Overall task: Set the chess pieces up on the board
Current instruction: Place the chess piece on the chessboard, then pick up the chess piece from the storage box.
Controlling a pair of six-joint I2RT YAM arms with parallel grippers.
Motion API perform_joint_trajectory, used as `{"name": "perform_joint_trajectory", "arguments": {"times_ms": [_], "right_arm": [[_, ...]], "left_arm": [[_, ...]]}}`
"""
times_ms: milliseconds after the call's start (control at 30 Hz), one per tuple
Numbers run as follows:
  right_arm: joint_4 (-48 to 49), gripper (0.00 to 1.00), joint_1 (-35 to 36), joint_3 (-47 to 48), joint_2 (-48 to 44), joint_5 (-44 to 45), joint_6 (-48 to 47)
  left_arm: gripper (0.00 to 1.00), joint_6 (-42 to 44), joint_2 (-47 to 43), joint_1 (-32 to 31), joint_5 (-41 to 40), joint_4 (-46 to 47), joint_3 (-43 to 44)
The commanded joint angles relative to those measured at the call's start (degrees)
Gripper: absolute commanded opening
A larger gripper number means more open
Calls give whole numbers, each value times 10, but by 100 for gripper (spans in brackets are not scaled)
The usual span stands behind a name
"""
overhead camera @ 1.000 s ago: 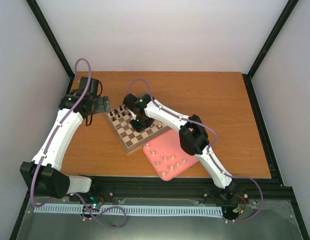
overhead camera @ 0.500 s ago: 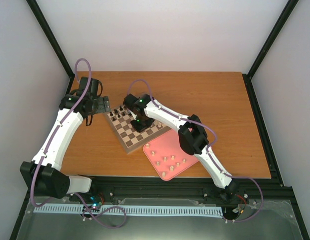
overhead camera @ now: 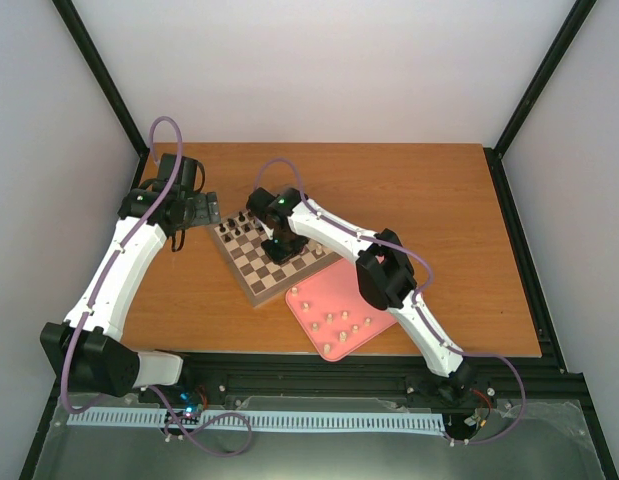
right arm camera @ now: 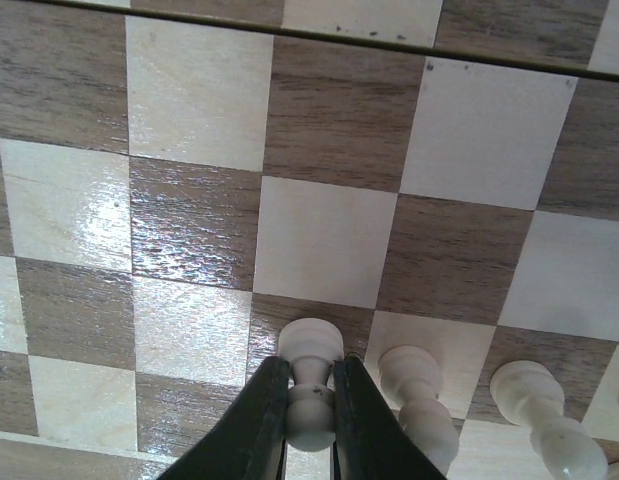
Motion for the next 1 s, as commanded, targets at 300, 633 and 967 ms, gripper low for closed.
{"name": "perform_joint_trajectory", "arguments": {"times_ms": [300,633,967], "right_arm": [[3,20,-3,-13,-19,-2,-1],[28,28,0,-16,-58,-13,-3],[2,39,2,0,-129,23,11]], "left_arm": [[100,7,2,4,3,11,1],[100,7,2,4,3,11,4],[100,8,1,4,3,8,5]]}}
